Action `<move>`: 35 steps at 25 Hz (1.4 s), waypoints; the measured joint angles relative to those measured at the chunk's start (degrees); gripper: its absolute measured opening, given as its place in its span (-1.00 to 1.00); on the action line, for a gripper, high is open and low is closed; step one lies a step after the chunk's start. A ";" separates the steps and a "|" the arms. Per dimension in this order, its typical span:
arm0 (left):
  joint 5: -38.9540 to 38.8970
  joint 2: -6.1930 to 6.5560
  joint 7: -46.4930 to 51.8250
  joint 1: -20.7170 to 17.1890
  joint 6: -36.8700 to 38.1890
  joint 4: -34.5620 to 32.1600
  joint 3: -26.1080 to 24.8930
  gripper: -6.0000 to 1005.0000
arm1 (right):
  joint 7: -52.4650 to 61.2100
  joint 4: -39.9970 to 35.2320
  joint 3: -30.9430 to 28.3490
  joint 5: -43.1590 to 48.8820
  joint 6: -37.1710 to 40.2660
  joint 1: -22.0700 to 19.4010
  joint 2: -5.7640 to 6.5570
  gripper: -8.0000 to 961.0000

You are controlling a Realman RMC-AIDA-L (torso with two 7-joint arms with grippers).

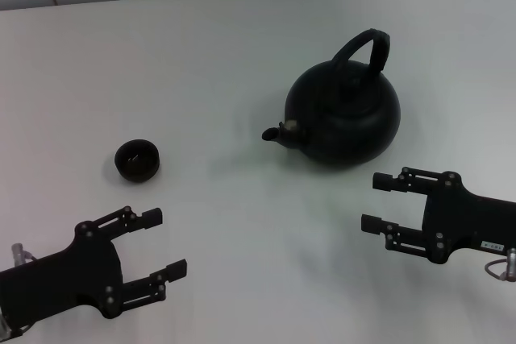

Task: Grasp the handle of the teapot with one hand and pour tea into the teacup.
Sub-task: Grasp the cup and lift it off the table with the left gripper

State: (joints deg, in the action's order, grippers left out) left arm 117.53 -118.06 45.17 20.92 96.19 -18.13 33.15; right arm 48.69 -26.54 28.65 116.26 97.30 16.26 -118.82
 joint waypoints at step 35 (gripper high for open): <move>-6.52 -0.35 -6.80 -1.21 -17.38 2.58 -7.52 0.47 | -0.09 -0.28 -0.18 -0.06 -0.42 1.13 0.00 0.32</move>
State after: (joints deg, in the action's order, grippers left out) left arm 111.01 -118.41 38.38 19.70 78.81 -15.55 25.63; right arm 48.60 -26.82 28.47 116.20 96.87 17.39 -118.82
